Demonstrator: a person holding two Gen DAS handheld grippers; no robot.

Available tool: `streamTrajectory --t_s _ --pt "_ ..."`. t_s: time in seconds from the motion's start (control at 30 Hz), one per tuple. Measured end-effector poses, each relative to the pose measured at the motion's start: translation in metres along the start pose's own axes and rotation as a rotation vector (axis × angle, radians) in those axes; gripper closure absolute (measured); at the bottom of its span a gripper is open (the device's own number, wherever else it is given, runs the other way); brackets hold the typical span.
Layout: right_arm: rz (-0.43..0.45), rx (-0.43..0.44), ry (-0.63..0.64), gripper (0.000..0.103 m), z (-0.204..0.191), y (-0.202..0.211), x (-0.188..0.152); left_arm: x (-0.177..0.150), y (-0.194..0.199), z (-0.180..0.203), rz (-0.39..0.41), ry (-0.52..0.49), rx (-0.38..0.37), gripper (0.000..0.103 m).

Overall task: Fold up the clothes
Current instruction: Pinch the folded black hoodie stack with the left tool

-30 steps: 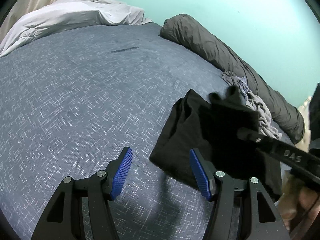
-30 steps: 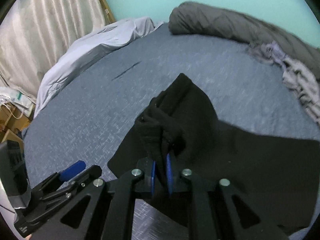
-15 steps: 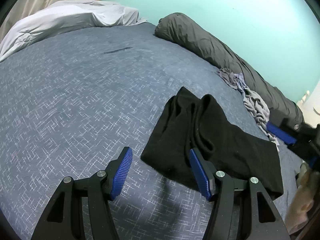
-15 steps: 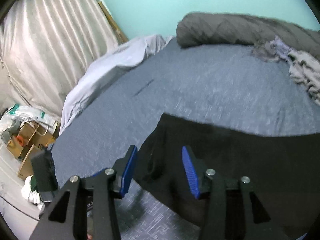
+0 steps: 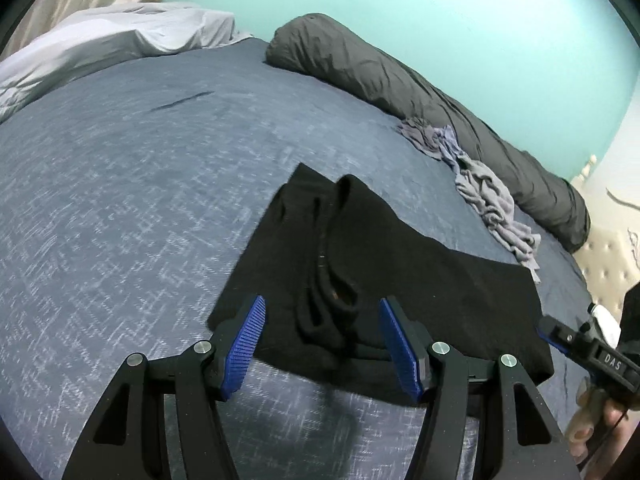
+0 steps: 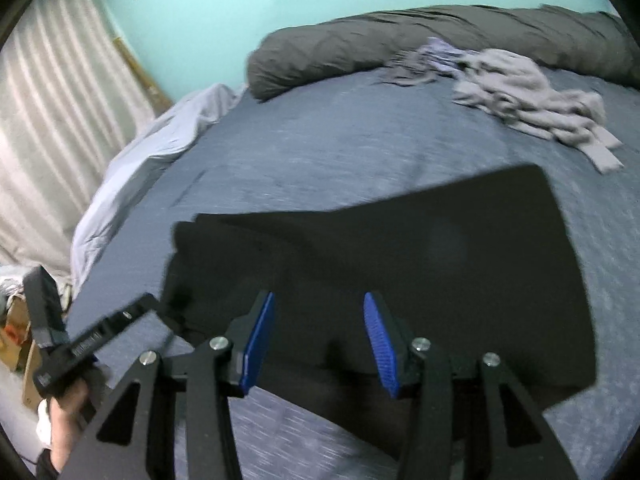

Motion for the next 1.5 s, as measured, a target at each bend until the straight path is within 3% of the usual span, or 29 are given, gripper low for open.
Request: streamTrajectory --t_s 0.2,0.47,0.53,0.6,0.63,0.8,0.93,1.07,1.23,1.43,1.5 --pt "0.015 -0.042 -0.051 0.056 0.044 0.016 -0.014 -0.004 -0.018 0.004 -0.045 0.008 -0.001 0.04" --pt "0.016 -0.059 -0.098 0.056 0.073 0.025 -0.026 -0.001 -0.034 0.003 -0.064 0.016 -0.011 0.041" --pt "0.017 -0.062 -0.095 0.056 0.076 0.028 -0.027 -0.002 -0.035 0.003 -0.072 0.014 -0.021 0.05" --pt "0.022 -0.067 -0.097 0.056 0.079 0.03 -0.026 -0.004 -0.035 0.002 -0.08 0.011 -0.03 0.076" --pt "0.026 -0.068 -0.103 0.056 0.081 0.032 -0.024 -0.004 -0.035 0.002 -0.084 0.01 -0.035 0.081" --pt "0.041 -0.073 -0.117 0.056 0.088 0.04 -0.021 0.0 -0.03 0.002 -0.064 0.016 -0.083 0.088" --pt "0.045 -0.079 -0.129 0.056 0.093 0.045 -0.021 0.013 -0.008 0.007 0.018 -0.011 -0.084 0.089" --pt "0.048 -0.086 -0.138 0.056 0.098 0.048 -0.021 0.02 -0.005 0.003 0.049 -0.012 -0.052 0.089" --pt "0.035 -0.1 -0.15 0.056 0.106 0.047 -0.023 0.004 -0.034 -0.024 -0.07 0.123 -0.074 0.089" --pt "0.035 -0.126 -0.172 0.056 0.123 0.048 -0.024 0.01 -0.024 -0.019 -0.063 0.081 -0.039 0.083" --pt "0.036 -0.123 -0.175 0.056 0.125 0.049 -0.027 0.019 -0.018 -0.016 -0.036 0.066 -0.021 0.072"
Point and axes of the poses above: each gripper's, at about its wrist camera, not at the fingertips, and y roughly against the way its jaws point, z to its right, x to its top, the point moved 9 cm from there along -y, roughly the way its jaws point, and after that the axes turned 10 degrees about -z, right-handed, at the moved point
